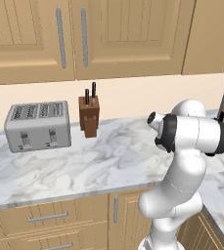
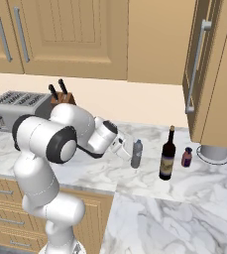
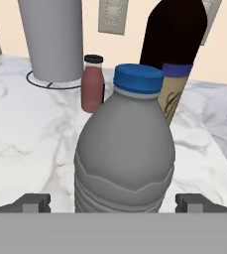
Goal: Place the drinks on the dining counter in a tight cluster.
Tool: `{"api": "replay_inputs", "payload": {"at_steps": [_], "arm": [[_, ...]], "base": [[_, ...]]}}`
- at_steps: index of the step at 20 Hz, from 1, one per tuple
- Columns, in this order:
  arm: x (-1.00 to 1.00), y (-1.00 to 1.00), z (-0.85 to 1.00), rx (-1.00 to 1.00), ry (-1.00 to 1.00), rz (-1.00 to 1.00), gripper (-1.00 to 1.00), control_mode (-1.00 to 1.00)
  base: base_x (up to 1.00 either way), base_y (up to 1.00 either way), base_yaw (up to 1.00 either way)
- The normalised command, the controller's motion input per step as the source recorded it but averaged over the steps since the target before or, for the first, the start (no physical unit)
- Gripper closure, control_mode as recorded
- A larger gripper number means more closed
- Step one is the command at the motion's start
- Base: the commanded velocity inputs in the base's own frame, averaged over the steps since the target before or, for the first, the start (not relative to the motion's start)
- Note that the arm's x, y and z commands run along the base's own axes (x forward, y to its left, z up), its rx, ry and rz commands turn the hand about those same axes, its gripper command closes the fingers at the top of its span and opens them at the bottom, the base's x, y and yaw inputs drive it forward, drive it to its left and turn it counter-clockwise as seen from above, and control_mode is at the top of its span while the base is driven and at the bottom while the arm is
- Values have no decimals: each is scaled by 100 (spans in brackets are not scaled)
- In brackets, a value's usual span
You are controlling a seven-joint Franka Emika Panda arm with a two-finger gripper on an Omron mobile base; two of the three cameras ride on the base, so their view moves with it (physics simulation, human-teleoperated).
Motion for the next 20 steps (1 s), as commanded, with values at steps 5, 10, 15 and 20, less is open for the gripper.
{"api": "replay_inputs", "payload": {"at_steps": [5, 10, 15, 20], "arm": [[0, 0, 0, 0, 0, 0, -100, -100], [0, 0, 0, 0, 0, 0, 100, -100], [0, 0, 0, 0, 0, 0, 100, -100], [0, 0, 0, 0, 0, 0, 100, -100]], "base": [[0, 0, 0], [0, 0, 0], [0, 0, 0], [0, 0, 0]]}}
